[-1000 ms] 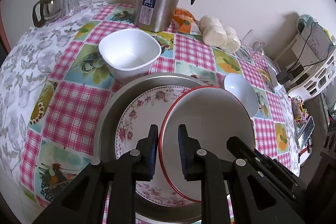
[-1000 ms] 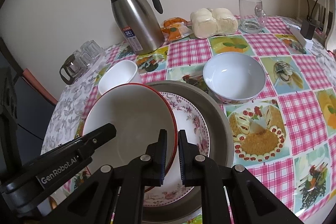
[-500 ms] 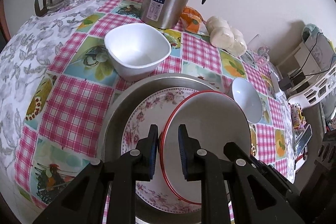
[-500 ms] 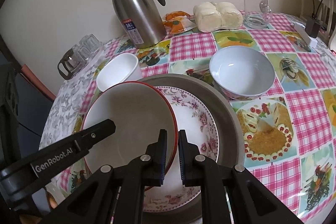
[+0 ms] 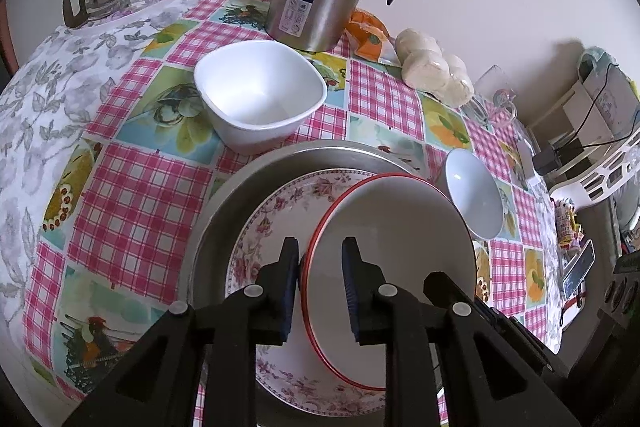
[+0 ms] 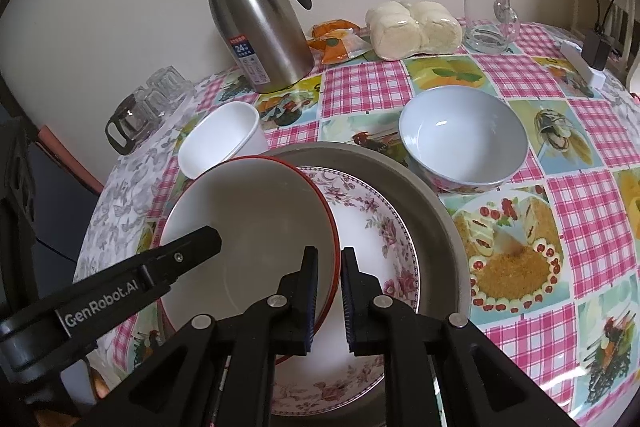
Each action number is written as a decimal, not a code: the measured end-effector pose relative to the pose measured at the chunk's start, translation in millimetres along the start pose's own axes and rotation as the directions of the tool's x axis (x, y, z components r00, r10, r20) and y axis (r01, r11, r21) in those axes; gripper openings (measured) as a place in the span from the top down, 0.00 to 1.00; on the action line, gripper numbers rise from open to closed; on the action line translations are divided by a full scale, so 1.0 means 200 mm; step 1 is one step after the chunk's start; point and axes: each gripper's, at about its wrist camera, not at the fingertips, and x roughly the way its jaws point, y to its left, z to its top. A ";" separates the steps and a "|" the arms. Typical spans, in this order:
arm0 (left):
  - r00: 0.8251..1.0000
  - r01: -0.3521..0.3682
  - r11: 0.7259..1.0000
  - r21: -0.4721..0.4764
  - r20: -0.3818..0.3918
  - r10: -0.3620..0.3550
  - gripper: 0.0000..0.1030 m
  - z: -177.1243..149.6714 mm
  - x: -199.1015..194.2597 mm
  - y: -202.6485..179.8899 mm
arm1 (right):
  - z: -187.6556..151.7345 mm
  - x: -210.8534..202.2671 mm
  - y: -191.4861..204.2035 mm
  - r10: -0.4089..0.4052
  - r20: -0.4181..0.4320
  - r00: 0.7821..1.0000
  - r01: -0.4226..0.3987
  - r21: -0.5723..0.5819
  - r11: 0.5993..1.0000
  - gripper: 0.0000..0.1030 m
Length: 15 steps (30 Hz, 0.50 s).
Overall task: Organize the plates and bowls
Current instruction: 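Lower the red-rim bowl onto the floral plate with both grippers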
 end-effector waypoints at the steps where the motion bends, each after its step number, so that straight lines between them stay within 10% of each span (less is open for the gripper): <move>1: 1.000 0.001 1.000 0.000 -0.003 -0.001 0.79 0.00 0.00 0.00 | 0.00 0.00 0.00 0.000 0.000 1.000 0.000 0.003 1.000 0.86; 15: 1.000 0.001 1.000 -0.006 -0.023 -0.001 0.69 0.00 0.04 -0.02 | 0.00 0.03 -0.01 -0.006 -0.012 1.000 0.006 0.013 1.000 0.83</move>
